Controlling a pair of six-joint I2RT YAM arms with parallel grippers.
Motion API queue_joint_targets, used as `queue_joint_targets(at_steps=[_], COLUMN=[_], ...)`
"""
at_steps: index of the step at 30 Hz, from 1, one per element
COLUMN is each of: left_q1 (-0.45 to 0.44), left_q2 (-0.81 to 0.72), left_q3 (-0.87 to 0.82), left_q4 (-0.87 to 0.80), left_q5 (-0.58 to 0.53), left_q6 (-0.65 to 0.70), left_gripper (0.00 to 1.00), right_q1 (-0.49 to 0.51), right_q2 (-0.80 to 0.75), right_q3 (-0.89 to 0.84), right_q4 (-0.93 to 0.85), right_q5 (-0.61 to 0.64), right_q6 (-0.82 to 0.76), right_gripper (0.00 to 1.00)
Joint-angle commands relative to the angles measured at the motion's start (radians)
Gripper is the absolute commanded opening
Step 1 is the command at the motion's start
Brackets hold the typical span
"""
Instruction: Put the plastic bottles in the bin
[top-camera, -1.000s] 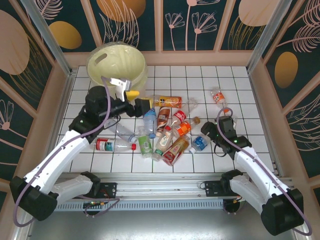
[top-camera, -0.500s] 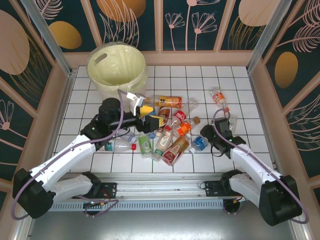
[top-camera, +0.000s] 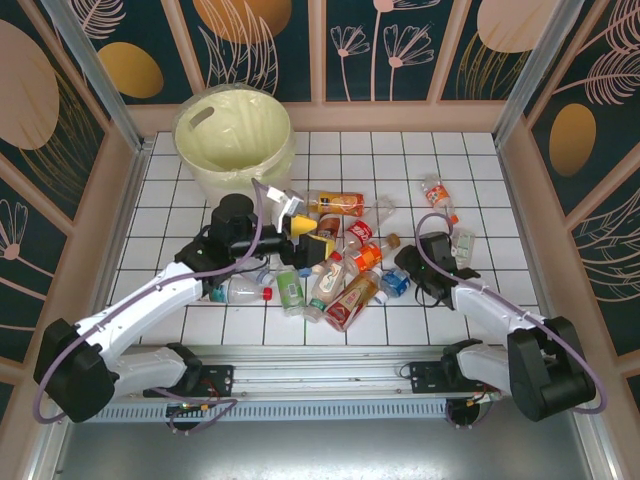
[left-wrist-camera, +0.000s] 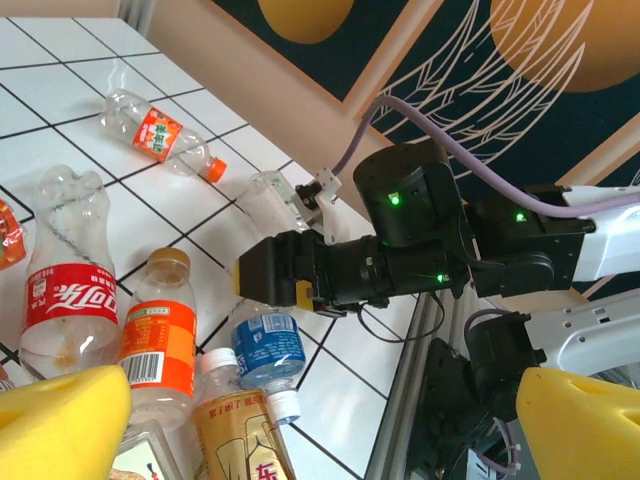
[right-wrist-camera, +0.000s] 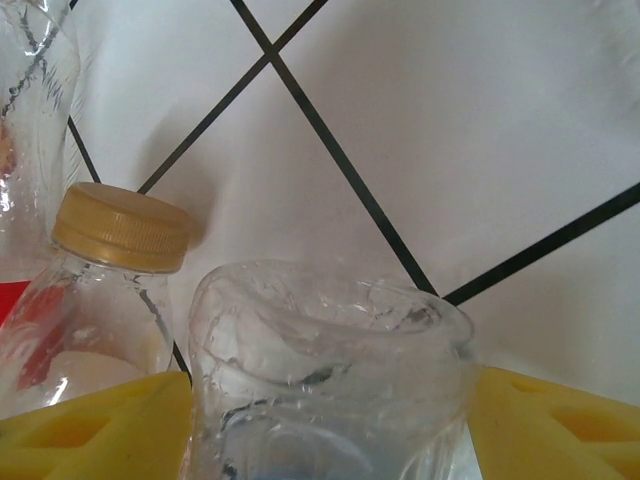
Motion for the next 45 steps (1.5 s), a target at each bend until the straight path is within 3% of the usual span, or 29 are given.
queue_joint_targets(at_steps=[1,13,25,33,38,45], left_q1=[-0.007,-0.027,-0.128,-0.144,-0.153,-0.180], left_q2=[0.021,0.124,0.321,0.452,0.505,0.572], left_q3=[-0.007,0.038,0.152,0.204,0.229,0.320], left_q4=[0.052,0.083,0.058,0.144,0.242,0.210], left_q5=[-0.001,-0.061,-0.073,-0.075,-0.019,0.012], left_q6=[-0.012,-0.026,-0.011,-0.163,-0.291,-0.276], left_gripper=[0.99,0.99,0.99,0.97,0.97,0.95], right_q1=[-0.005,-0.036,-0.035,-0.033,-0.026,-0.017], right_q2=[0.004,-0.057,-0.264,-0.281,-0.271,-0.259], right_q3=[-0.027,-0.031,-0.014,0.056,0.105,0.145], right_q4=[0.073,0.128,0.239,0.337,0.376,0.406], right_q5=[0.000,-0.023,-0.141,-0.336,-0.387,-0.418], right_q6=[-0.042,-0.180,-0.324,-0.308,-0.298,-0.280], right_gripper=[0.73,0.58,0.56,0.54,0.54,0.54])
